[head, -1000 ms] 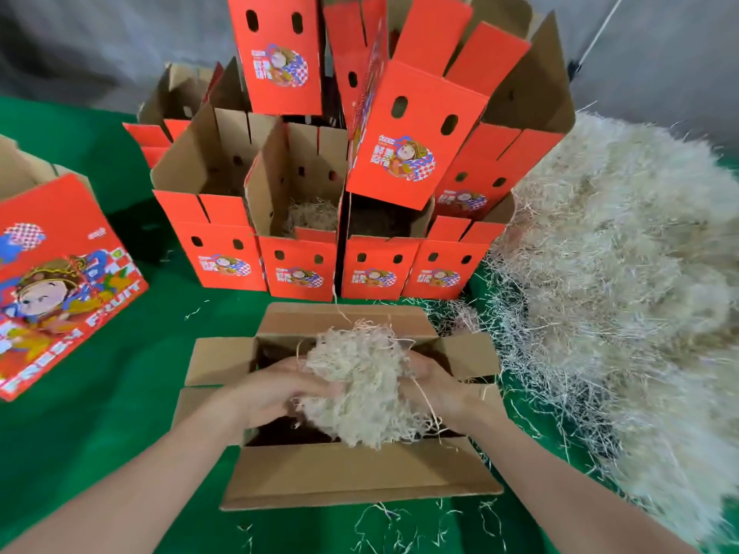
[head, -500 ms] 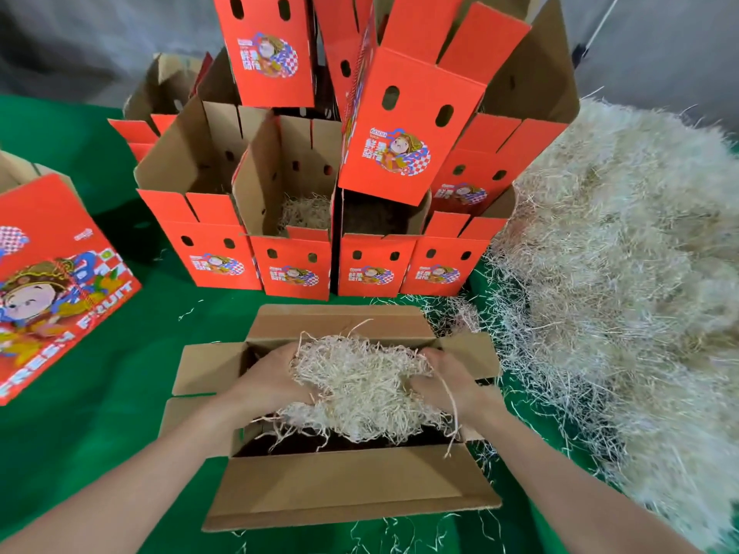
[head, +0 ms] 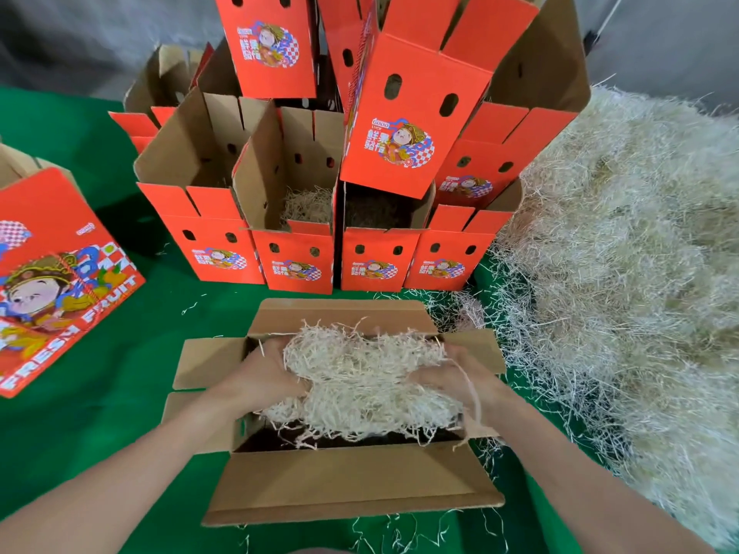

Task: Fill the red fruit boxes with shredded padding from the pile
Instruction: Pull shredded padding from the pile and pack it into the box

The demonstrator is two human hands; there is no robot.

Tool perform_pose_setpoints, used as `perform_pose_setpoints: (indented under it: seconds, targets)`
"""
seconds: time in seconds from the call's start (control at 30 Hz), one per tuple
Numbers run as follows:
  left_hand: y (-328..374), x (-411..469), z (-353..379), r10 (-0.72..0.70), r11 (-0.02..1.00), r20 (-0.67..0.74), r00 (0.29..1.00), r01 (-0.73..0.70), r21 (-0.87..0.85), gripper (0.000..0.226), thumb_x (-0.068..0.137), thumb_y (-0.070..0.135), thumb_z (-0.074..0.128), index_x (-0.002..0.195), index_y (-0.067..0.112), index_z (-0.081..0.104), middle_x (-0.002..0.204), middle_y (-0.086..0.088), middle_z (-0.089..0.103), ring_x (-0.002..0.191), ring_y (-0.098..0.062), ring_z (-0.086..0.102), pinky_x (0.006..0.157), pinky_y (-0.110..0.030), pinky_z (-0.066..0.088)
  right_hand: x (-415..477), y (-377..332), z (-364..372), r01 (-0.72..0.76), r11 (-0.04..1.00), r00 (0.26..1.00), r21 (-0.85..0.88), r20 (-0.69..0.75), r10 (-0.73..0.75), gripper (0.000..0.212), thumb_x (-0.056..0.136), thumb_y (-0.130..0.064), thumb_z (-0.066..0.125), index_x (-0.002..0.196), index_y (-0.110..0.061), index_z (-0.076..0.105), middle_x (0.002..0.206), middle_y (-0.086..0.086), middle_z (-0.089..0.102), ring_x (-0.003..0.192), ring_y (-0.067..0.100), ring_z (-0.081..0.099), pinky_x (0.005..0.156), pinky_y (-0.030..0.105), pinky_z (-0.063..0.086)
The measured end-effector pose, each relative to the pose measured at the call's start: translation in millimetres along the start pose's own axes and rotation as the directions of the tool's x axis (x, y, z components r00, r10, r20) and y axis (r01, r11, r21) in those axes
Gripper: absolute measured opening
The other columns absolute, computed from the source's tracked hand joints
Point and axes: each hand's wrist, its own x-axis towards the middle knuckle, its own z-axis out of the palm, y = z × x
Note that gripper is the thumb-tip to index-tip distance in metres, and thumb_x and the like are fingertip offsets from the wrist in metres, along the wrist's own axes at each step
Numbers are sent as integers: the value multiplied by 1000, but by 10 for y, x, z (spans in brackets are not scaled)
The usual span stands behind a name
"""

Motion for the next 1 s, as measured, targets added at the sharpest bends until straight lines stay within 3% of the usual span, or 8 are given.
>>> perform_pose_setpoints:
  seconds: [0.1, 0.23, 0.4, 0.53, 0.67, 0.77, 0.87, 1.0]
  targets:
    - [-15, -37, -98, -16, 998, -34, 999, 18, 54, 49, 80, 2, 60, 122, 19, 39, 63, 0, 53, 37, -4, 42, 32, -11, 29, -31, 34, -144, 10, 1000, 1000, -3, 4, -10, 24, 77, -21, 71, 90, -27, 52, 89, -20, 62, 79, -3, 59, 90, 22, 39]
    - [-39, -17, -117, 41, 989, -100, 994, -26, 148, 43, 80, -1, 60, 120, 11, 48, 69, 8, 47, 55, -8, 46, 39, -5, 33, -23, -1, -233, 60, 990, 978, 131, -204, -33, 32, 74, -10, 73, 95, -9, 49, 110, 3, 52, 90, 11, 53, 98, 33, 36]
    - [8, -55, -211, -154, 880, 284, 946, 262, -395, 89, 47, 25, 92, 125, 13, 51, 136, -2, 46, 135, -24, 33, 111, -37, 23, -58, 5, -141, 83, 979, 996, 188, -52, -74, 46, 58, -16, 76, 86, -18, 40, 71, -12, 67, 78, 4, 64, 85, 28, 50]
    - [67, -38, -146, -57, 672, 417, 907, 344, -655, 122, 19, 50, 93, 126, 8, 51, 107, -10, 66, 102, -26, 61, 88, -42, 47, 8, 14, 77, 48, 974, 993, 220, 98, -71, 43, 76, 9, 65, 108, -17, 52, 87, -11, 72, 79, 2, 67, 68, 18, 53]
    - [206, 15, 174, -126, 869, 342, 931, 270, -415, 115, 35, 48, 90, 135, 15, 44, 136, -4, 50, 129, -21, 41, 111, -45, 27, 44, -119, 380, 75, 983, 980, 169, 168, -104, 52, 79, 15, 56, 125, -9, 52, 115, 10, 66, 104, 23, 63, 90, 37, 50]
    - [151, 76, 254, -151, 913, 199, 968, 214, -348, 111, 36, 36, 82, 136, 13, 39, 131, -6, 54, 119, -23, 50, 105, -43, 36, 3, -128, 332, 20, 987, 993, 160, 111, -38, 43, 81, 3, 62, 120, -9, 48, 106, -1, 69, 95, 9, 64, 84, 28, 52]
    - [31, 82, 112, -184, 929, 90, 979, 203, -310, 109, 43, 30, 83, 138, 9, 33, 130, -10, 51, 117, -25, 49, 100, -39, 39, -30, -7, 36, 1, 980, 1000, 200, -9, 1, 86, 70, -18, 76, 140, -11, 26, 132, 7, 47, 124, 28, 43, 108, 45, 27]
    - [-60, 56, 49, -196, 941, -45, 980, 175, -289, 101, 58, 17, 84, 141, 7, 26, 130, -3, 45, 110, -20, 46, 91, -30, 39, -130, 4, -240, 54, 967, 994, 250, -102, -30, 86, 65, -2, 70, 139, -7, 29, 122, 9, 48, 122, 29, 45, 110, 48, 20]
